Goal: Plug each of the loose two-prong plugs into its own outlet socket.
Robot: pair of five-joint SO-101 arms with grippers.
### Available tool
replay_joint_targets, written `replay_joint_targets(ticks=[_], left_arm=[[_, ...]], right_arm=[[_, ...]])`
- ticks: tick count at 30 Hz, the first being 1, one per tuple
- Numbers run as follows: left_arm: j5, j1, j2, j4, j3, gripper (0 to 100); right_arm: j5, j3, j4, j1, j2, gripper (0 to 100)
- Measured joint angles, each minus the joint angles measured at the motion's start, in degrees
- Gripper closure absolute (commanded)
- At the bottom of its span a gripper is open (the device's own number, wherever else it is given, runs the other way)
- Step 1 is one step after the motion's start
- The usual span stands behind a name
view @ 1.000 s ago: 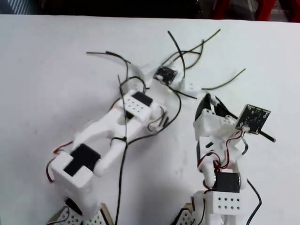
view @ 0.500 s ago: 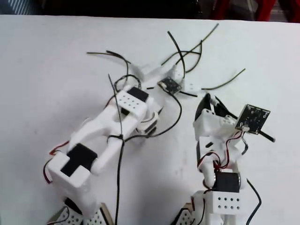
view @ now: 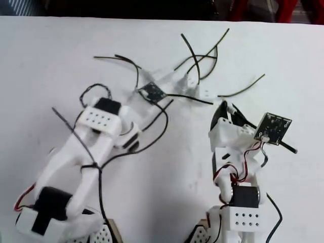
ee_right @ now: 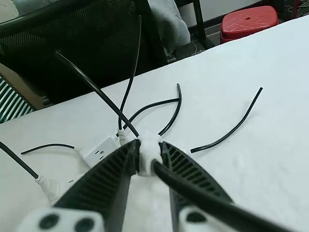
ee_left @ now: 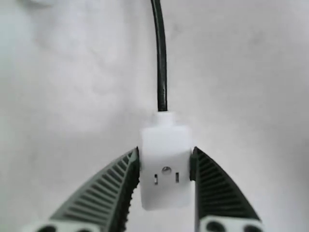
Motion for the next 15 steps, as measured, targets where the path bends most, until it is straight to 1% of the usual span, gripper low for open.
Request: replay_joint_targets(ticks=[6,11,15], left_arm=[[-0.7,-5.0,-1.5,0.4,0.1,76],[-4.2,-5.1,-1.6,6.8,-1.5,76],[-4.5,-5.1,-1.6,6.8,-1.3,76]], right_arm=[[0.0,0.0,0.0,0.0,0.0,98.1],[0.0,0.0,0.0,0.0,0.0,98.1],[0.0,0.0,0.0,0.0,0.0,98.1]])
